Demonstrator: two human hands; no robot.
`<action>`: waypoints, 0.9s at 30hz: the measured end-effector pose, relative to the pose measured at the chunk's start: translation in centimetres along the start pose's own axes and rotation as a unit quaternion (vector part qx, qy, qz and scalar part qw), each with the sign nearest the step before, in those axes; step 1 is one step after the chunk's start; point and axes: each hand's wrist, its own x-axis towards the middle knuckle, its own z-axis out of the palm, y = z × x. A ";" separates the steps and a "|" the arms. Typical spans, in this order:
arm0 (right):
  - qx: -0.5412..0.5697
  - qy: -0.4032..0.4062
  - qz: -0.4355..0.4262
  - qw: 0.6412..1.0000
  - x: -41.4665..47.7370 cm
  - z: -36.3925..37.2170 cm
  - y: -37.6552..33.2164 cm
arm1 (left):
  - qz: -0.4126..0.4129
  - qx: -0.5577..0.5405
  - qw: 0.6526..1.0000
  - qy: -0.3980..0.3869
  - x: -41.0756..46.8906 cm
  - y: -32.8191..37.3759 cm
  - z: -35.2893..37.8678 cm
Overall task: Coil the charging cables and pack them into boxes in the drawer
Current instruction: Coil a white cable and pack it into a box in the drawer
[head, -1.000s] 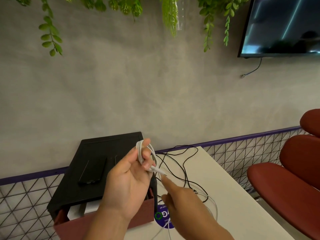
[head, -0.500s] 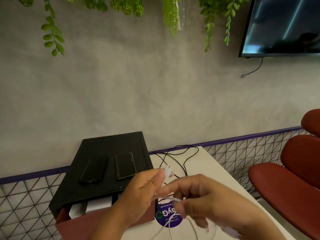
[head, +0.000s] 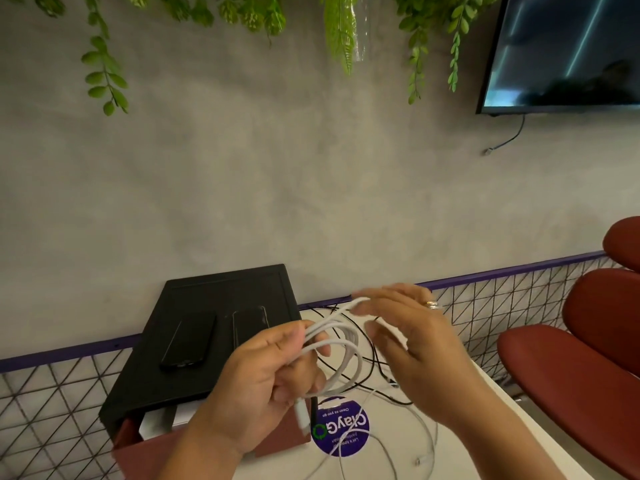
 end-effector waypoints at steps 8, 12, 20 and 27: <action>0.443 -0.112 0.128 0.880 -1.0 1.2 -1.4 | 0.028 -0.036 0.999 0.014 0.2 -0.1 1.1; 0.369 -0.012 0.094 0.924 -0.4 1.8 -1.5 | 0.033 0.000 0.999 0.031 0.1 -0.1 1.5; 0.465 0.019 0.175 0.867 -0.3 2.5 -1.4 | -0.011 -0.034 0.995 0.092 0.3 0.3 2.7; 0.496 -0.015 0.222 0.839 -0.4 2.9 -2.0 | -0.016 -0.068 0.987 0.145 0.3 0.3 2.7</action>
